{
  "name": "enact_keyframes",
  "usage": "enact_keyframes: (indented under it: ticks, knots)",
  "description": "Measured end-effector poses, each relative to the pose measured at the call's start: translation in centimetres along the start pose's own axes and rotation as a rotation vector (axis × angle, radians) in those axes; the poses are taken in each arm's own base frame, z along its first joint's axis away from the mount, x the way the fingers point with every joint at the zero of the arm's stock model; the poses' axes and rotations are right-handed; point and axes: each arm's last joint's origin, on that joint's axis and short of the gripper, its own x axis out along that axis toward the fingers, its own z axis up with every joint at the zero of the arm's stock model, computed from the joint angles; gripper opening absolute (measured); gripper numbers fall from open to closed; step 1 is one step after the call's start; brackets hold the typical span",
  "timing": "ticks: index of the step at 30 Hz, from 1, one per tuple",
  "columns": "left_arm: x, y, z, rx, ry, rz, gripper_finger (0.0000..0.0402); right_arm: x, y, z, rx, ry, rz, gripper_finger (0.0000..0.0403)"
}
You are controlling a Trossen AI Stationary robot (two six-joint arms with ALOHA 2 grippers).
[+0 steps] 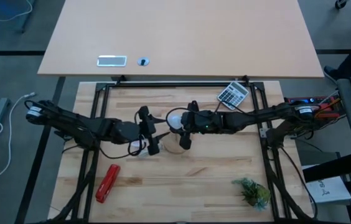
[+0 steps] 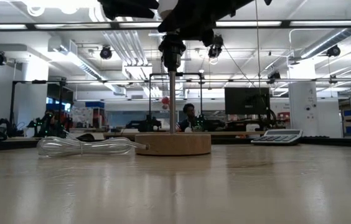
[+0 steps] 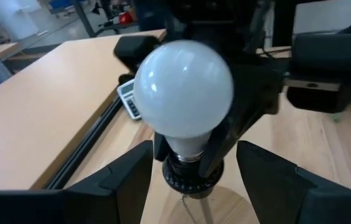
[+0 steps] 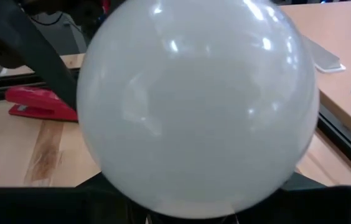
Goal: Screw lightbulb
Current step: Insert the lightbulb into the brown lamp
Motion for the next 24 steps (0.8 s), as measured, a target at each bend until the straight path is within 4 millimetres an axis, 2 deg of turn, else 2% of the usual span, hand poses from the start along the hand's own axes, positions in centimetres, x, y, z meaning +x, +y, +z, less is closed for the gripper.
enact_keyframes:
  ticks: [5, 17, 24]
  knots:
    - [0.3, 0.1, 0.2, -0.007, -0.021, 0.029, 0.0236, 0.0, 0.0, 0.0, 0.001, -0.002, 0.0, 0.0164]
    - [1.9, -0.2, 0.4, 0.059, -0.076, 0.053, 0.031, 0.0, 0.0, 0.0, 0.008, -0.002, 0.0, 0.0171]
    - [3.1, -0.2, 0.0, 0.061, -0.061, 0.069, 0.0316, 0.0, 0.0, -0.1, 0.004, 0.008, -0.006, 0.0172]
